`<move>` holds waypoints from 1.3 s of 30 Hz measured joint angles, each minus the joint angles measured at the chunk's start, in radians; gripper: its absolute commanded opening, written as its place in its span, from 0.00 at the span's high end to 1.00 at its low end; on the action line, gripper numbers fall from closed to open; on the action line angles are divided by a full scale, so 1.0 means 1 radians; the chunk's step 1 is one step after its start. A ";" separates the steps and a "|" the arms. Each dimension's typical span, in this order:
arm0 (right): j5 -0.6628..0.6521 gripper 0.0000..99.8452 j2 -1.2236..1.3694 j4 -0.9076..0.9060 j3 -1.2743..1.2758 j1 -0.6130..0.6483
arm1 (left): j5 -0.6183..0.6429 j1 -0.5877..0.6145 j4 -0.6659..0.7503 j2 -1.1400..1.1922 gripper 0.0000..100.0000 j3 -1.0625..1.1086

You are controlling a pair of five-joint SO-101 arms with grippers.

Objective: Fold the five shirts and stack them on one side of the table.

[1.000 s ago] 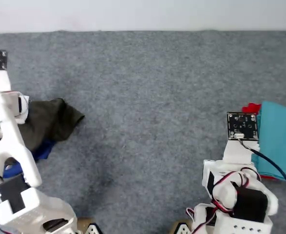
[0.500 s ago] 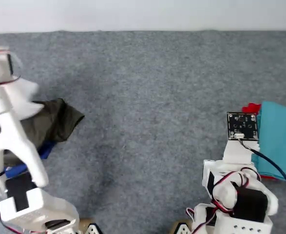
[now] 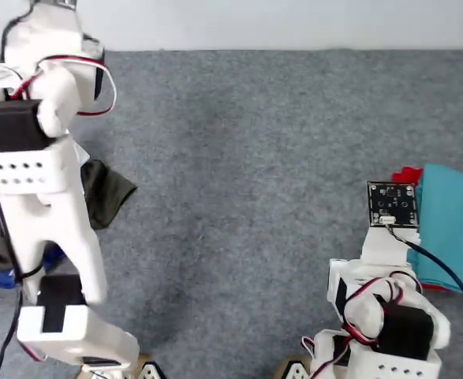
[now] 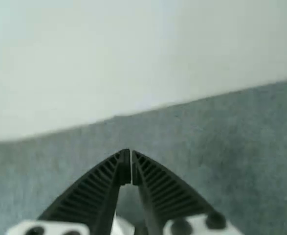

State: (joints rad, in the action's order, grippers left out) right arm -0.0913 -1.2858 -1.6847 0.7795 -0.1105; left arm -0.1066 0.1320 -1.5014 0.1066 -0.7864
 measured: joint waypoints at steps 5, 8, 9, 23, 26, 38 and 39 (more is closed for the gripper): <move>0.000 0.99 0.000 0.000 0.000 0.002 | -0.002 0.143 -0.055 0.072 0.82 0.081; 0.000 0.99 0.000 0.000 0.000 0.002 | -0.002 0.241 -0.055 0.130 0.75 0.095; 0.000 0.99 0.000 0.000 0.000 0.002 | -0.002 0.270 -0.055 0.155 0.74 0.095; 0.000 0.99 0.000 0.000 0.000 0.000 | -0.112 0.371 0.038 0.566 0.78 0.097; 0.000 0.99 0.000 0.000 0.000 0.000 | -0.127 0.359 0.057 0.603 0.95 0.097; 0.000 0.99 0.000 0.000 0.000 0.002 | -0.244 0.247 0.011 0.483 0.99 0.048; 0.000 0.99 0.000 0.000 0.000 0.002 | -0.241 0.239 0.006 0.459 0.99 0.029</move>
State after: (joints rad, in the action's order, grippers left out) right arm -0.0913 -1.2858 -1.6847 0.7795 -0.1089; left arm -0.3475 0.3713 -1.4952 0.5654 -0.7572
